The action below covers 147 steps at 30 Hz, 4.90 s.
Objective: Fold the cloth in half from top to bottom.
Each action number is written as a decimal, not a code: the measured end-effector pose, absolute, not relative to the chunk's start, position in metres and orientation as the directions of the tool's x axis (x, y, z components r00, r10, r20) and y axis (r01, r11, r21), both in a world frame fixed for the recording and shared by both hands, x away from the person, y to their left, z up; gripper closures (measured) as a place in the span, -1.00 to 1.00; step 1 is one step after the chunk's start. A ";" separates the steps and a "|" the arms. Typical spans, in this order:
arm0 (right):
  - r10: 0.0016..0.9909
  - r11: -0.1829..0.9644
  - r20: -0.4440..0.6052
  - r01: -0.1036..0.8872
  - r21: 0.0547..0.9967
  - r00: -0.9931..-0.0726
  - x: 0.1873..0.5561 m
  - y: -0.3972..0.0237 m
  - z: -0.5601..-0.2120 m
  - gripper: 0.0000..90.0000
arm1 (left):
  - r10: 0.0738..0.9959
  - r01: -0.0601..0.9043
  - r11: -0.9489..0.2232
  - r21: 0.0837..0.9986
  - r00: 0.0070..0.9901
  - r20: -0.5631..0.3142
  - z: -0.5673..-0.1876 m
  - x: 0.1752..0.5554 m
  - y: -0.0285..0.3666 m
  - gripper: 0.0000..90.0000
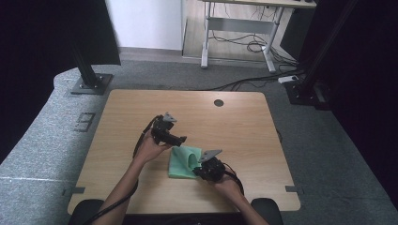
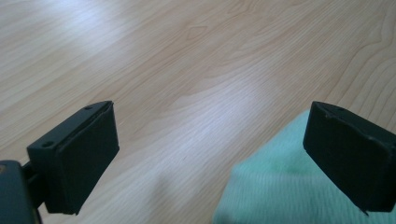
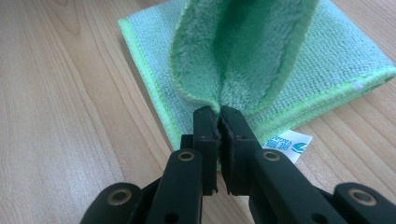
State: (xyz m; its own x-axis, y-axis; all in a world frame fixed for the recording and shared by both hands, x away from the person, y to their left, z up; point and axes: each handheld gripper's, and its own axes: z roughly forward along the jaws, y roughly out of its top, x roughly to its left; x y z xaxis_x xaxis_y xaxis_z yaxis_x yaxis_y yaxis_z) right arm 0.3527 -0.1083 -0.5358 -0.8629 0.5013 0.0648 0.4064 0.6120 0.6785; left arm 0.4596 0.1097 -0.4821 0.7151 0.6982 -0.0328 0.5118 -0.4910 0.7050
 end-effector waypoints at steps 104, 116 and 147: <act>0.649 0.536 0.038 0.492 0.686 -0.760 0.360 -0.114 -0.546 -0.66 | 0.674 0.533 -0.555 0.639 0.738 -0.029 -0.536 0.360 0.127 -1.00; 0.644 0.547 0.030 0.488 0.680 -0.765 0.359 -0.116 -0.544 -0.67 | 0.716 0.558 -0.541 0.630 0.698 -0.003 -0.542 0.352 0.143 -1.00; 0.678 0.526 0.029 0.513 0.678 -0.734 0.359 -0.132 -0.545 -0.70 | 0.738 0.581 -0.468 0.665 0.671 -0.067 -0.532 0.375 0.148 -1.00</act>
State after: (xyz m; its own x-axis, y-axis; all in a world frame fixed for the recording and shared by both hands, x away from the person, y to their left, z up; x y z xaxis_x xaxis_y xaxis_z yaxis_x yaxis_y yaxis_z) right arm 0.3585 -0.1317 -0.5450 -0.7341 0.6784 0.0293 0.5134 0.5264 0.6777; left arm 0.3749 0.1479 -0.5322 0.6712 0.7383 -0.0669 0.5815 -0.4684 0.6652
